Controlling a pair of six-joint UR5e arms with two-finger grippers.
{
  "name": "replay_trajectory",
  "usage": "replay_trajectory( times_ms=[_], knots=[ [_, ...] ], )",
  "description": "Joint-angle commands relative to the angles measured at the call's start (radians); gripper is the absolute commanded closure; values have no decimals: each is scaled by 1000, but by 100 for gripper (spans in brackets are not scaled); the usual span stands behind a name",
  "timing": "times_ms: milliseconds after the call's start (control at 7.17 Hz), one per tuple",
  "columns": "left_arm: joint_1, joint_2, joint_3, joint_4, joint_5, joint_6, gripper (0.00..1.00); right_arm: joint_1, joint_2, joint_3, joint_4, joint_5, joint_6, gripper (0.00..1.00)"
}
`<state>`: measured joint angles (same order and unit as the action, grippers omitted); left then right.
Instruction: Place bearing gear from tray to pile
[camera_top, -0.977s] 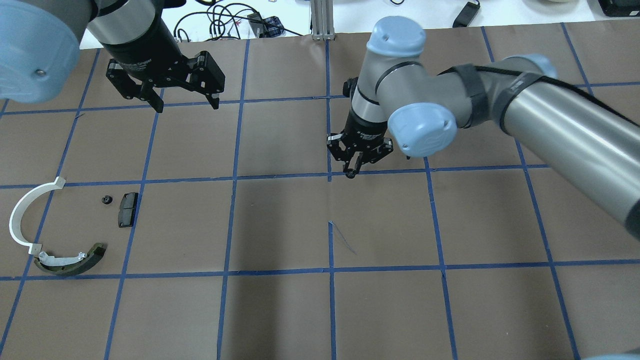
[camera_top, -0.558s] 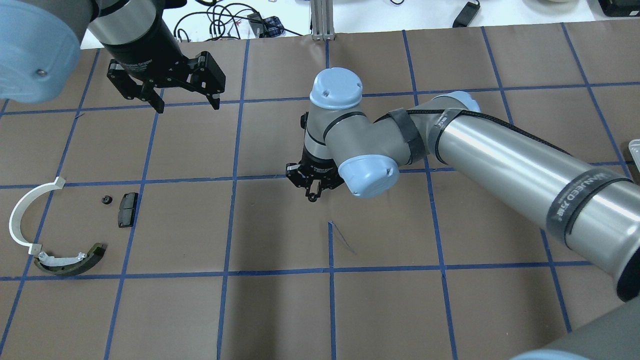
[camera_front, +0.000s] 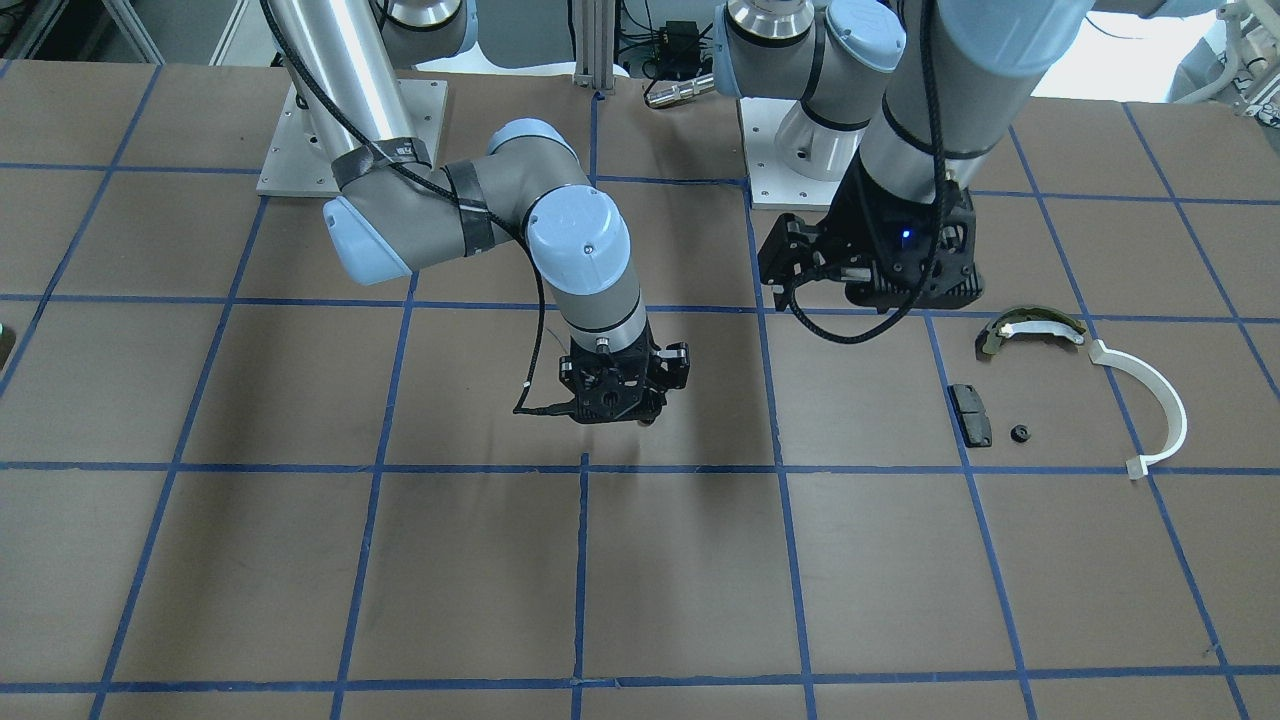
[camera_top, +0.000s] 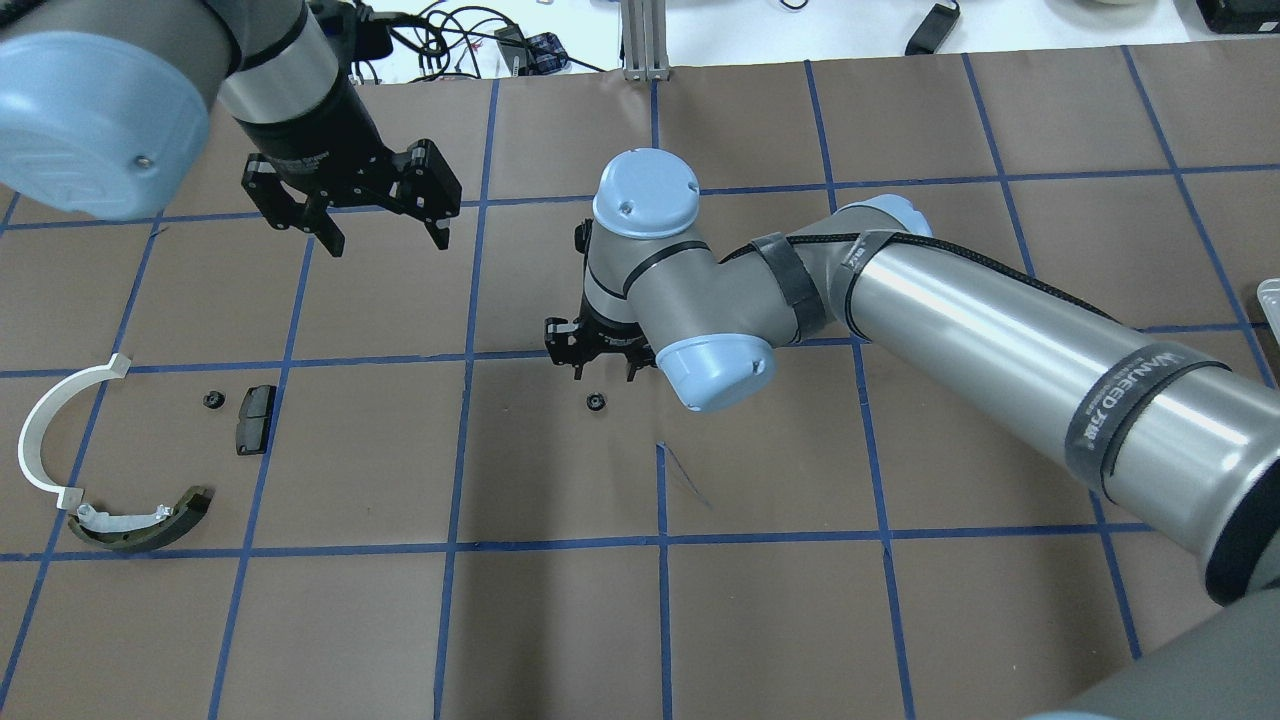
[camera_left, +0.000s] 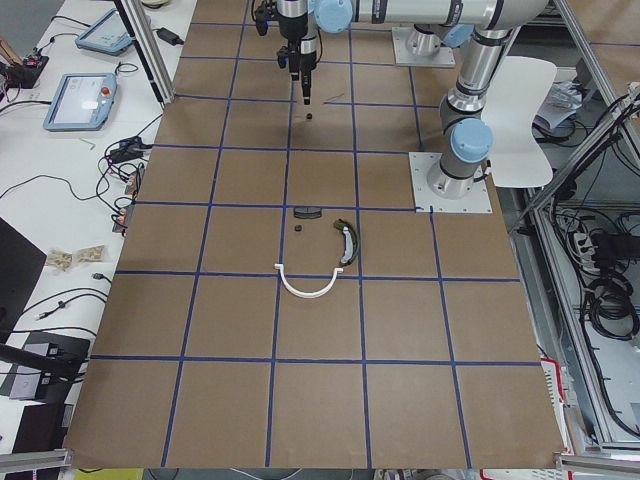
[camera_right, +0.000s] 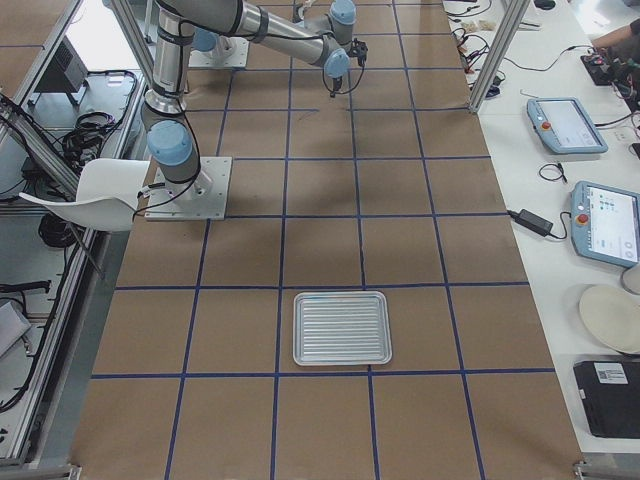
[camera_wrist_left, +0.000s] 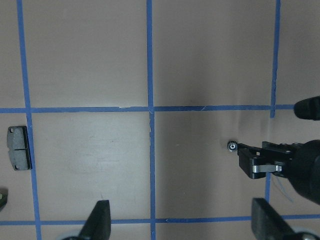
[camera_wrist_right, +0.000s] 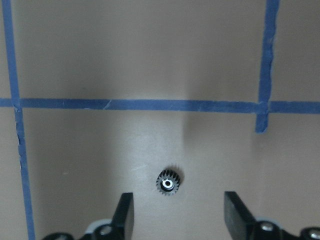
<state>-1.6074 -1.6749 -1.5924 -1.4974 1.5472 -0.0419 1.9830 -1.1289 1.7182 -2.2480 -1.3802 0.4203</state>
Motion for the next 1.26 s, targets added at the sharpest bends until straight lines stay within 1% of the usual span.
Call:
replay_trajectory(
  times_ms=[0,140,279,419,558,698,837,977,1116],
  knots=[
    [1,-95,-238,299,-1,0,0,-123,-64,0,31,-34,-20,0],
    [-2,-135,-344,447,-2,3,0,-195,-121,3,95,-36,-79,0],
    [-17,-172,-380,547,-4,-7,0,-267,-171,3,204,-39,-157,0],
    [-85,-192,-374,558,-3,-53,0,-329,-228,4,293,-48,-198,0],
    [-180,-215,-353,609,-2,-235,0,-367,-296,4,377,-75,-242,0],
    [-228,-251,-348,665,-4,-322,0,-386,-365,1,481,-80,-245,0],
    [-258,-275,-348,675,-1,-329,0,-416,-429,0,549,-85,-248,0],
    [-259,-290,-348,675,-1,-316,0,-438,-480,-5,595,-91,-264,0],
    [-260,-301,-350,675,10,-288,12,-440,-524,-3,648,-124,-284,0]
  ],
)
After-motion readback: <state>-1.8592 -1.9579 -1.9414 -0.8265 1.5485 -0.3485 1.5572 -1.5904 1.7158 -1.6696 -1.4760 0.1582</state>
